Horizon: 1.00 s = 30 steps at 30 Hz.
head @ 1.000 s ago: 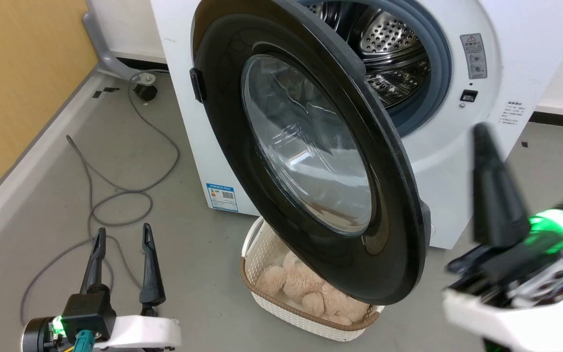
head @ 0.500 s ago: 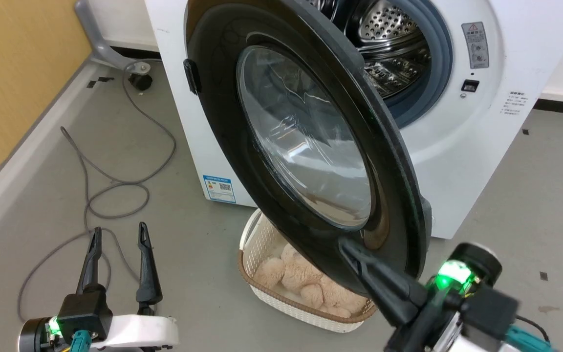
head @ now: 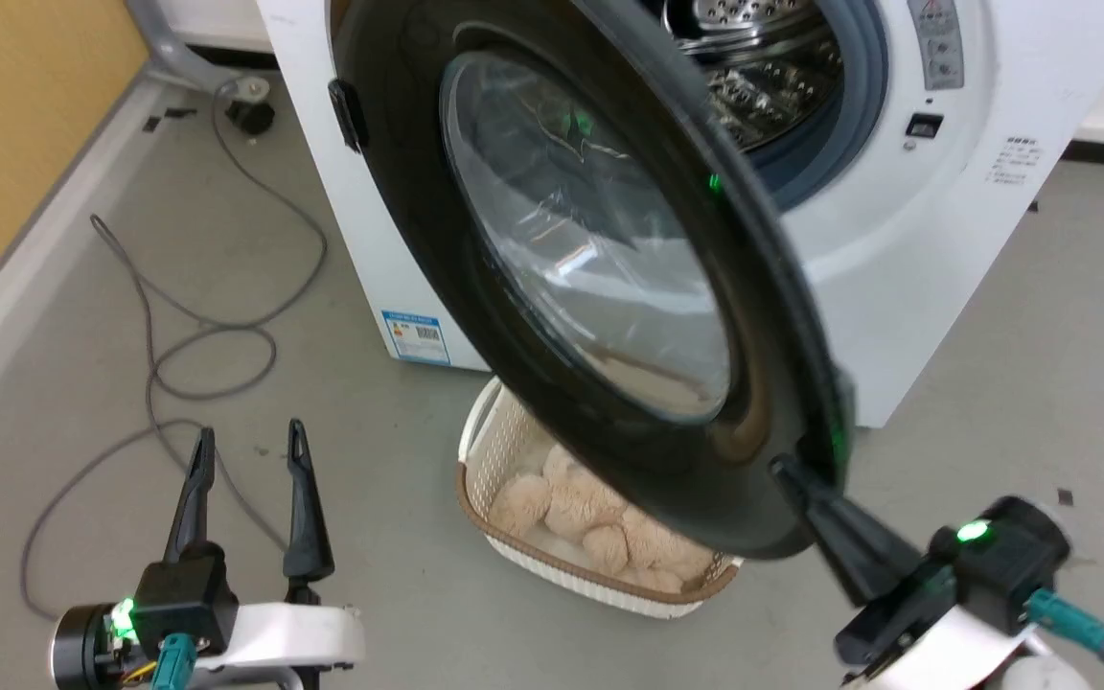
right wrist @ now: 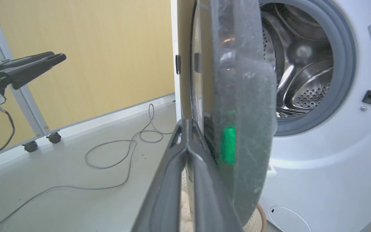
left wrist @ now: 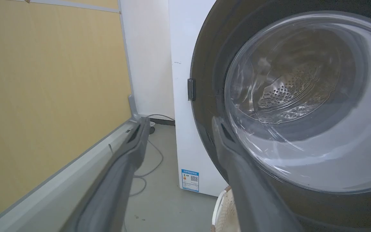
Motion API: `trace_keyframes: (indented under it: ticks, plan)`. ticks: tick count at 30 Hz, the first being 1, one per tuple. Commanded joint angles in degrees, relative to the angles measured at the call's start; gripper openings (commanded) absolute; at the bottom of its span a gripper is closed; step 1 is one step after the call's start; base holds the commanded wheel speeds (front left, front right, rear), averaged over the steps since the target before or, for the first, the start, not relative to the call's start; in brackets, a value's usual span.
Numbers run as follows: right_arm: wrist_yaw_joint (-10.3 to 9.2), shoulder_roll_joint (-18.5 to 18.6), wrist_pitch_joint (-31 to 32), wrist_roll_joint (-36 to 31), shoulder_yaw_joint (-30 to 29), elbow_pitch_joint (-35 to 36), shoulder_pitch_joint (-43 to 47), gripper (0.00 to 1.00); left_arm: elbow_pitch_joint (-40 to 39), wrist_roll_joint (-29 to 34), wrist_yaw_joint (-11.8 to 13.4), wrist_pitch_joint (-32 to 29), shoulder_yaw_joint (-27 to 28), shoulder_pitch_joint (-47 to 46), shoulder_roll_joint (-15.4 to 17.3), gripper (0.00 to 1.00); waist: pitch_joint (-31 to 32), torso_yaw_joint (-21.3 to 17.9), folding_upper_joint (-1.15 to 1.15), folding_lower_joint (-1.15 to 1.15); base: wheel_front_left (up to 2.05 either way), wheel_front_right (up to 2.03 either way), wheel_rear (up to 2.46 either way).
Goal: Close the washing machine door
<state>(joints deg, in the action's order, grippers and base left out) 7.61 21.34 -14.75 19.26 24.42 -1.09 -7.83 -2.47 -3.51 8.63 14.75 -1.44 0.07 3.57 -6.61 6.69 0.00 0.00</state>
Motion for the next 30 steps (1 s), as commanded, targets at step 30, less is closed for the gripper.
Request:
trace_keyframes:
  ticks: [30]
  plan:
    - [-0.12,-0.43,-0.25,-13.62,-26.0,-21.5,-30.87,0.0,-0.86,-0.91,1.04,0.25,-5.74,-12.91,-0.68,1.0,-17.98,3.57,0.0,0.0,0.0,0.0,0.0]
